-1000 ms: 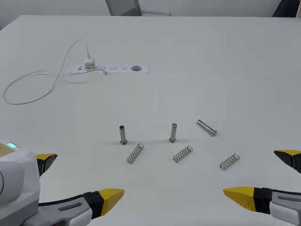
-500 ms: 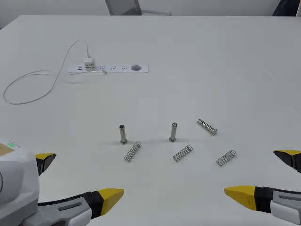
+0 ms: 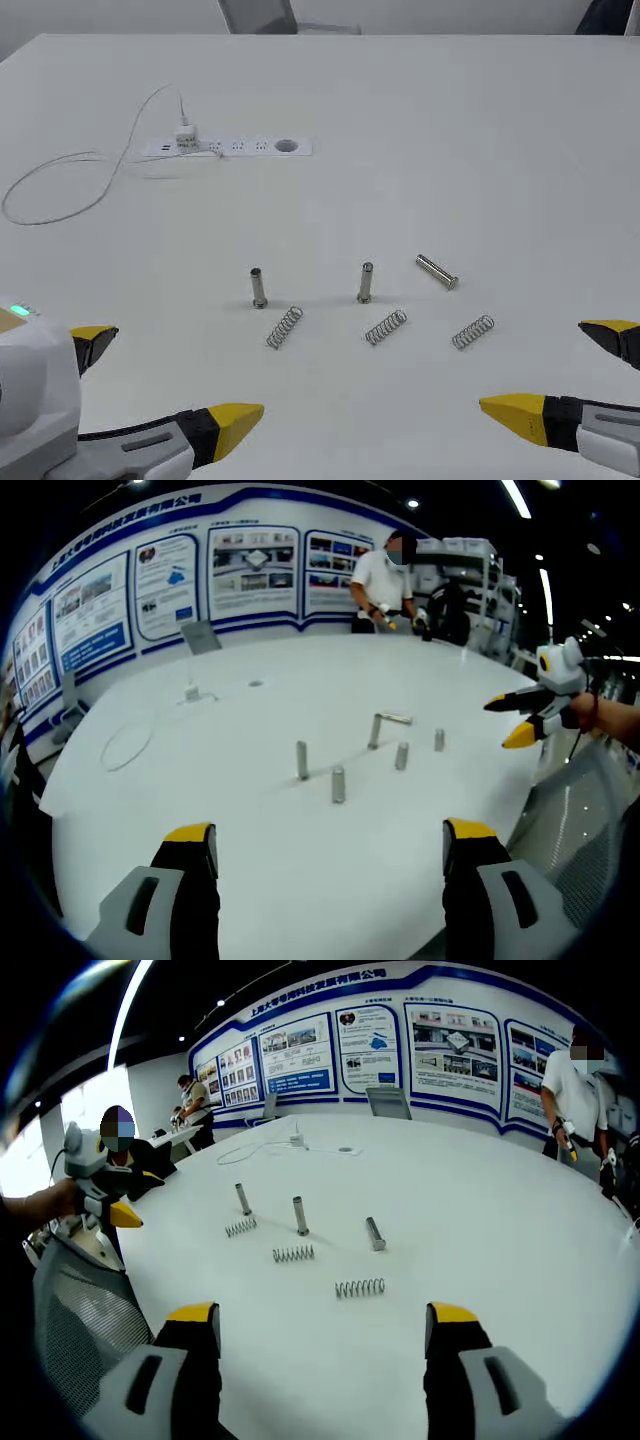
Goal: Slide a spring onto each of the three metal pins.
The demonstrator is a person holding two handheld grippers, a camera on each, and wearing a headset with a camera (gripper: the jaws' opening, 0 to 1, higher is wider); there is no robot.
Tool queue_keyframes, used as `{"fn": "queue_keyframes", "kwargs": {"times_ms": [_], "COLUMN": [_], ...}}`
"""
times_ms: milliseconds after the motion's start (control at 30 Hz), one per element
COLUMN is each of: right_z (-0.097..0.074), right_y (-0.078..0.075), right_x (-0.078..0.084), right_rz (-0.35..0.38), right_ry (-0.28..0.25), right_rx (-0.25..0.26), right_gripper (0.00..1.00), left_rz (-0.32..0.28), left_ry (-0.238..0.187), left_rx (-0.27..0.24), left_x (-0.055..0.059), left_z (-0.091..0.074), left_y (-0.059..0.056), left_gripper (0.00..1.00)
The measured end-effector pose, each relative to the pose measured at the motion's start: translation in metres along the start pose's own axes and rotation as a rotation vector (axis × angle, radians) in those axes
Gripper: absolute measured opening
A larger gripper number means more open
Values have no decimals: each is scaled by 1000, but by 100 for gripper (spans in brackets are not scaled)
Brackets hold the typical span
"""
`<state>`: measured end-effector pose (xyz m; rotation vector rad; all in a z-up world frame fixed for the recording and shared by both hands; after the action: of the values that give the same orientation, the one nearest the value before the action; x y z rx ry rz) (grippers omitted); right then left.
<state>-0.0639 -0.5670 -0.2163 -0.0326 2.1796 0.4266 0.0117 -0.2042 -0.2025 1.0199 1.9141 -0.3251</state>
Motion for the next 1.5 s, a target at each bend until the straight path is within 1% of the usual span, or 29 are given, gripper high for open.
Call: {"fn": "queue_keyframes", "kwargs": {"times_ms": [100, 233, 467, 633, 867, 1000, 1167, 1267, 1500], "right_z": [1, 1, 8, 12, 15, 19, 29, 39, 57], "right_y": [-3, -6, -12, -15, -18, -20, -24, -28, -33], "right_x": [-2, -7, -22, -29, -27, -30, -43, -51, -61], "right_rz": [4, 14, 9, 3, 5, 9, 4, 7, -8], "right_ry": [5, -2, -5, -2, 8, 11, 14, 16, 34], "right_rx": [3, 2, 8, 8, 7, 6, 15, 10, 5], "right_gripper": [81, 75, 66, 65, 66, 65, 59, 57, 53], "left_rz": [4, 1, 0, -3, -2, -3, 0, -2, -6], "left_ry": [-1, -8, -11, -13, -8, -13, -14, -17, -22], "left_rx": [3, 4, 10, 13, 16, 11, 8, 8, 9], "left_x": [0, -1, 0, 0, 1, 0, 0, 0, -1], "left_z": [1, 2, 5, 7, 8, 8, 9, 10, 12], "left_y": [0, 0, -1, -1, -2, -2, -2, -2, -3], "left_gripper": [95, 95, 93, 93, 93, 92, 91, 91, 90]}}
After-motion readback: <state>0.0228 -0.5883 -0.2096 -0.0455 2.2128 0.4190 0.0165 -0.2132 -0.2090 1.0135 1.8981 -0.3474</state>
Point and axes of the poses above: the centre of the closed fingertips' face, and the gripper's own axes: z roughly forward along the fingers, y roughly to its left, x roughly out of its underside, the point moved 10 cm from there along -z, roughly backward along the fingers, and after that the axes turned 15 degrees about z, right-handed, at the moved point
